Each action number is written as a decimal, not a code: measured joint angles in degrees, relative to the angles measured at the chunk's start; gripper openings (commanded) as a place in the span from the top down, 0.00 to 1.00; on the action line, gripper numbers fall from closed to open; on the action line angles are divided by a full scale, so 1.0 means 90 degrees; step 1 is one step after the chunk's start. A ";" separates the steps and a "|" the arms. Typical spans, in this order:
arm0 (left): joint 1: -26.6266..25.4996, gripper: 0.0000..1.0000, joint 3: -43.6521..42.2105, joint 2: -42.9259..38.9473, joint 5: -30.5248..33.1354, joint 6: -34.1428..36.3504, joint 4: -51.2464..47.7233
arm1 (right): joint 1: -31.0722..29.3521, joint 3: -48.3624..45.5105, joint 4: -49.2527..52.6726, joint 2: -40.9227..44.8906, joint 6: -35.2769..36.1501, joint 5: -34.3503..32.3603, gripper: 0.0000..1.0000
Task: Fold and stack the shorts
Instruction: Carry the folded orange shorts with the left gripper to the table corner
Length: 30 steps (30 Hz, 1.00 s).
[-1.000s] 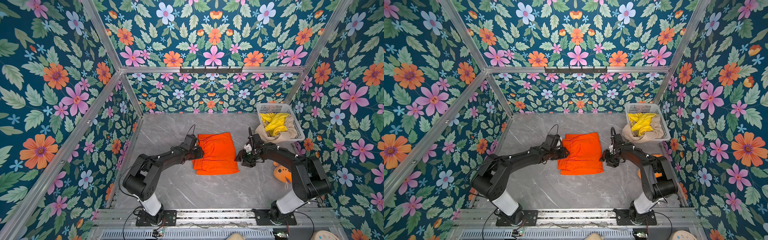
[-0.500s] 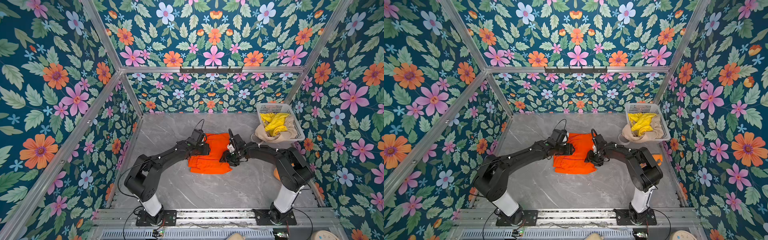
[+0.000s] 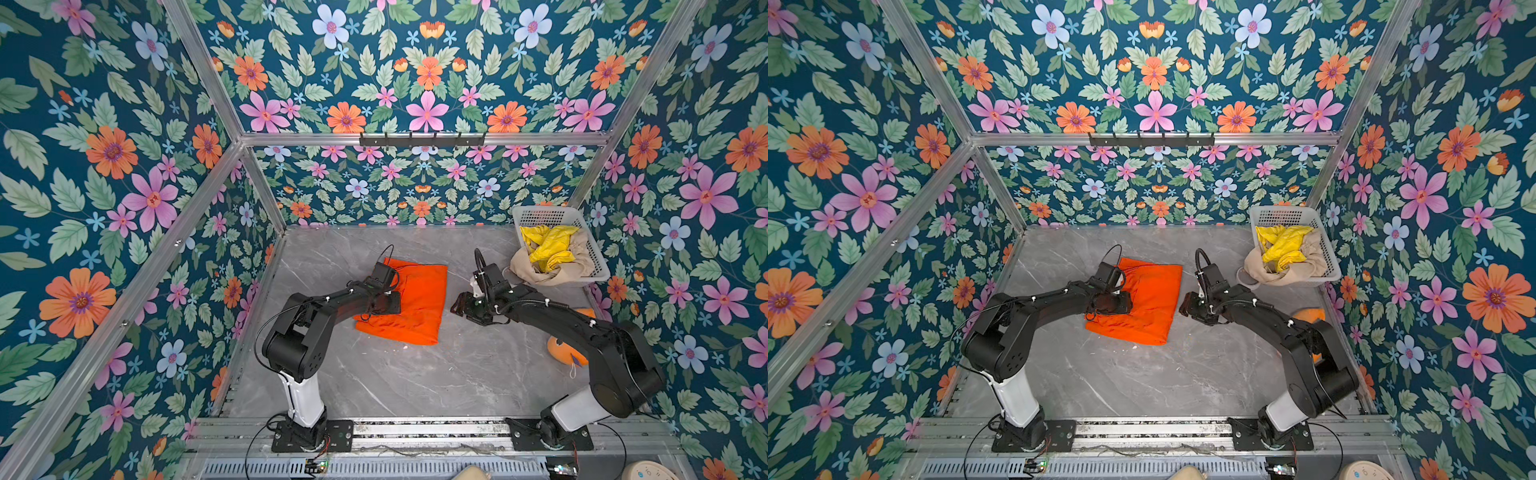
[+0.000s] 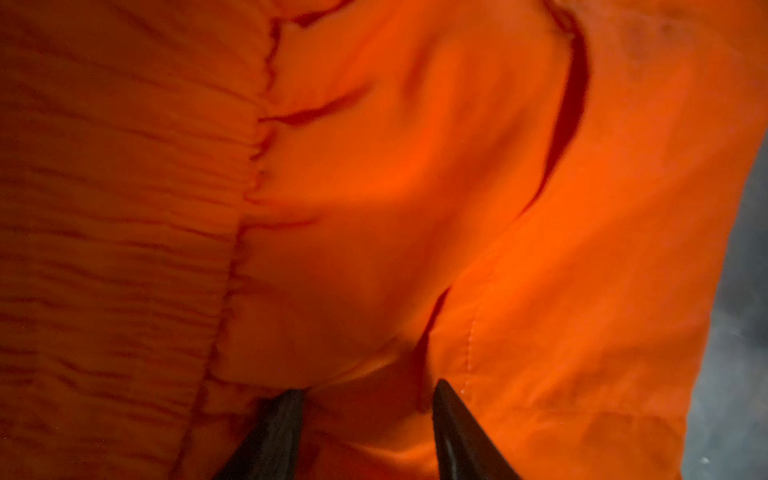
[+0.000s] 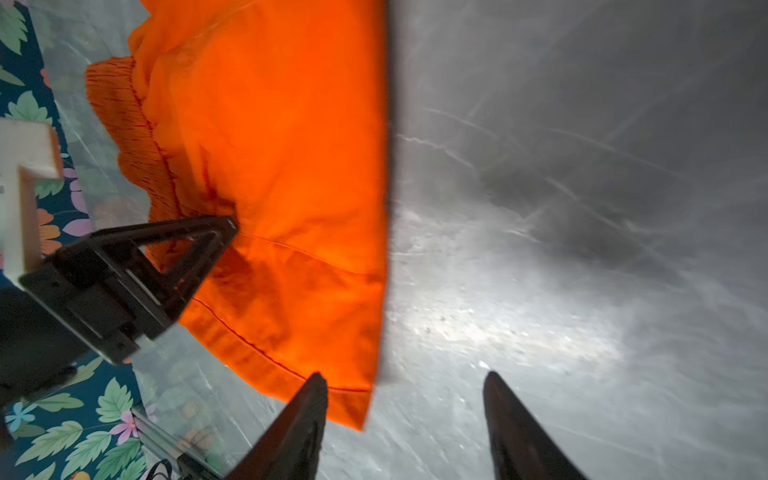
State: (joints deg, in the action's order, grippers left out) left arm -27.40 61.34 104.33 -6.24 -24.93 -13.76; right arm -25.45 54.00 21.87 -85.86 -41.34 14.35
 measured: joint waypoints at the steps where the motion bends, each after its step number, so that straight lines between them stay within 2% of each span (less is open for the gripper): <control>1: 0.0160 0.47 0.0027 0.0010 0.0058 0.0131 -0.0073 | 0.0063 -0.0117 0.0070 0.0182 0.0000 -0.0061 0.40; 12: 0.1984 0.48 0.0622 0.0498 0.0010 0.0967 -0.0163 | 0.0401 -0.0923 0.0631 0.1620 0.0117 -0.0403 0.40; 21: 0.3274 0.50 0.1328 0.1154 -0.0486 0.0969 0.0291 | 0.0437 -0.1251 0.0860 0.2079 0.0114 -0.0607 0.40; 26: 0.3677 0.50 0.1962 0.1554 -0.0612 0.0967 0.0216 | 0.0449 -0.1241 0.0884 0.2076 0.0112 -0.0614 0.40; 30: 0.3694 0.49 0.2193 0.1498 -0.0697 0.0962 -0.0199 | 0.0449 -0.1180 0.0882 0.2011 0.0109 -0.0614 0.40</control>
State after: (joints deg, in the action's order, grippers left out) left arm 5.85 81.08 117.82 -12.51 -16.27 -15.55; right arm -21.41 43.38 29.80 -67.77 -40.36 8.82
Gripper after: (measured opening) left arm 0.509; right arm 0.598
